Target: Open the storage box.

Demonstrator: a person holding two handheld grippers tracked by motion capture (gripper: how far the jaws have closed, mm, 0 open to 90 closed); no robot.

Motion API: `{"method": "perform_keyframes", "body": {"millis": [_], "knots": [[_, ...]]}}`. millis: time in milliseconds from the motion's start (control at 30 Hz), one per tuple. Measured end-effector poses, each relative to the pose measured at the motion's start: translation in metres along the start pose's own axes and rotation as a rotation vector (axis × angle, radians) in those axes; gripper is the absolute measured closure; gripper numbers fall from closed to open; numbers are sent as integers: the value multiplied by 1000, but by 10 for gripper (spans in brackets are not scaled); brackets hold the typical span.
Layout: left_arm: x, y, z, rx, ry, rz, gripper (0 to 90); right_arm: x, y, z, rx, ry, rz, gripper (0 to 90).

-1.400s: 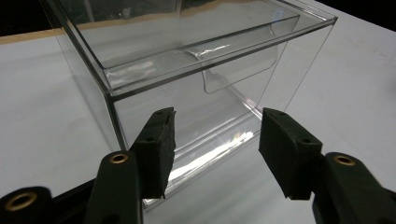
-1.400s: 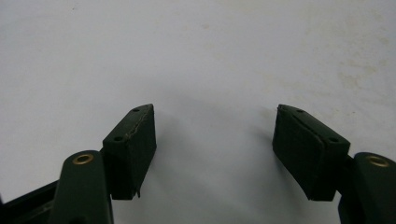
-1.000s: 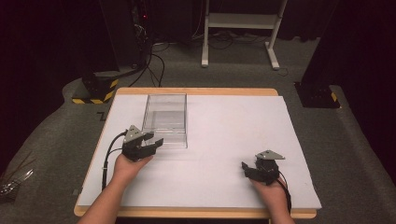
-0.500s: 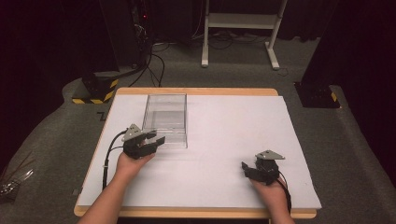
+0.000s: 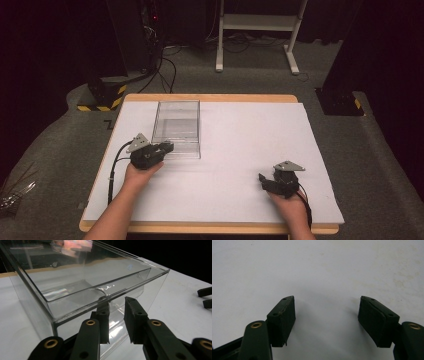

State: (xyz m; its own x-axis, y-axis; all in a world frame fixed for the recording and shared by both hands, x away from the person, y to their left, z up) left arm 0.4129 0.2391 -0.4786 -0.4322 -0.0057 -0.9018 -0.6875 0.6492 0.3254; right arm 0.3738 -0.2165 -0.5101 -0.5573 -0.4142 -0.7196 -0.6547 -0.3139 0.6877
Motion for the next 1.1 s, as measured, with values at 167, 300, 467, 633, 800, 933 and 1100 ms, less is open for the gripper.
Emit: {"method": "perform_keyframes", "body": {"millis": [167,300,467,633,800,933,1100], "knots": [[4,2,4,22,-1,-20,772,0,0,0,1,1,0,302],[4,3,6,43,-2,-24,797,0,0,0,1,0,0,302],[4,5,8,53,-12,-17,814,0,0,0,2,1,0,302],[4,7,8,59,-8,-15,822,0,0,0,2,1,0,302],[5,10,8,72,-13,-7,833,0,0,0,1,1,0,302],[7,13,7,71,-8,-10,845,0,0,0,1,1,0,303],[10,21,12,60,14,-46,900,0,0,0,1,1,0,303]]}}
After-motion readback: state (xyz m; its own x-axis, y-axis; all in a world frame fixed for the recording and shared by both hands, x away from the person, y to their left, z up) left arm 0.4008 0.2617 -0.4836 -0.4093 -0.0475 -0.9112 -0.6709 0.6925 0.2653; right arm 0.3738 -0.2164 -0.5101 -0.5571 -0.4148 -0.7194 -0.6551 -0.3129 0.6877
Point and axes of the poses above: each handheld gripper's, and its own axes: y roughly backward along the jaws, x roughly out of its underside, z roughly to its left, the point moved 1 cm from there along -y, roughly forward along the jaws, and after that the axes turned 8 degrees about y, right-handed, at the moved point
